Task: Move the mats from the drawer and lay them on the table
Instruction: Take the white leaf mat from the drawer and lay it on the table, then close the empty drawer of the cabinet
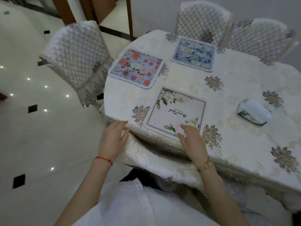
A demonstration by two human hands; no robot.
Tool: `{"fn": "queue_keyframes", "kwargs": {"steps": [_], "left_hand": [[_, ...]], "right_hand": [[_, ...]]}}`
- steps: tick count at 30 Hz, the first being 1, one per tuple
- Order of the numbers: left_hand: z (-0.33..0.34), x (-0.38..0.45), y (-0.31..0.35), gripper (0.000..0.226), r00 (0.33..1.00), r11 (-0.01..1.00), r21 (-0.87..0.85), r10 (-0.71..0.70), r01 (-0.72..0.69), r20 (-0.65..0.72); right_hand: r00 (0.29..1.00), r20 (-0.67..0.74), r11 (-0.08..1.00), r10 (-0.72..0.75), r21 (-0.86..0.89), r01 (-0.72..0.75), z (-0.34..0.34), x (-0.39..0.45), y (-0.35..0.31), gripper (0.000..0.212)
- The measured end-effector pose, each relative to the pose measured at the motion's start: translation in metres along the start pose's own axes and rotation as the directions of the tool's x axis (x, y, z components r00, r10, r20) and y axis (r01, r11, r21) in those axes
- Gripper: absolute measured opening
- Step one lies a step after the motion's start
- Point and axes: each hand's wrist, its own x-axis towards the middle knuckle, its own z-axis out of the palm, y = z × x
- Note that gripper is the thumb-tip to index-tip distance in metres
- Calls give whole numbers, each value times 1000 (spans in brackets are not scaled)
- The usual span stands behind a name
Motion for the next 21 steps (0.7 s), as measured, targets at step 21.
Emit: {"fn": "queue_keyframes", "kwargs": {"steps": [21], "left_hand": [[-166,-332,-158,43,530,657,-91,-674,748,-515]], "right_hand": [[575,297,638,-762,193,745,149,-10,-346,38]]}}
